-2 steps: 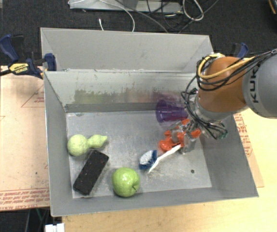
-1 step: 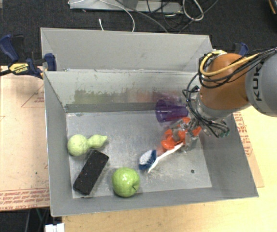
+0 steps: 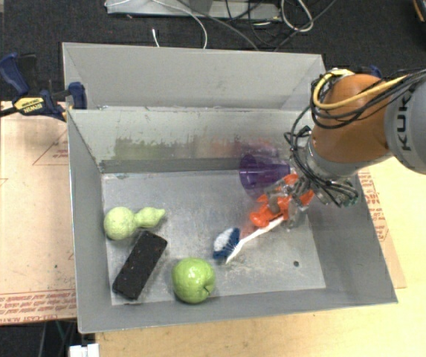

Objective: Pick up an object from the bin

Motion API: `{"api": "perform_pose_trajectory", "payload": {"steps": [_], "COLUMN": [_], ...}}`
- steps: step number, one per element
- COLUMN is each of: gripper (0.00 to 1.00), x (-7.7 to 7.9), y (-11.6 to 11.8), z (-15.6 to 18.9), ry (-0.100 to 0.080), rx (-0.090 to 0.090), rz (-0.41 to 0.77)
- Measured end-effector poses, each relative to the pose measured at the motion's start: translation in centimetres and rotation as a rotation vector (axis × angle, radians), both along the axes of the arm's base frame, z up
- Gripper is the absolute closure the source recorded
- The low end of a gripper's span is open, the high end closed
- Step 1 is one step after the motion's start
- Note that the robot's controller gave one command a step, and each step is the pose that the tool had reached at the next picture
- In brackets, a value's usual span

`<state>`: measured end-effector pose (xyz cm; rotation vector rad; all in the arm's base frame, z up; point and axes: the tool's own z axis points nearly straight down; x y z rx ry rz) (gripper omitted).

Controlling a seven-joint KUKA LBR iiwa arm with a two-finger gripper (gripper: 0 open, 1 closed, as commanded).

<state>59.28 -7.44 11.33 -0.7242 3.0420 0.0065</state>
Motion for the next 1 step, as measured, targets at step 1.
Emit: {"api": "perform_pose_trajectory", "payload": {"steps": [1], "gripper": [1.0], "x": [0.1], "y": [0.03], "z": [1.65], "ry": [-0.004], "rx": [0.0], "rz": [-0.001]}}
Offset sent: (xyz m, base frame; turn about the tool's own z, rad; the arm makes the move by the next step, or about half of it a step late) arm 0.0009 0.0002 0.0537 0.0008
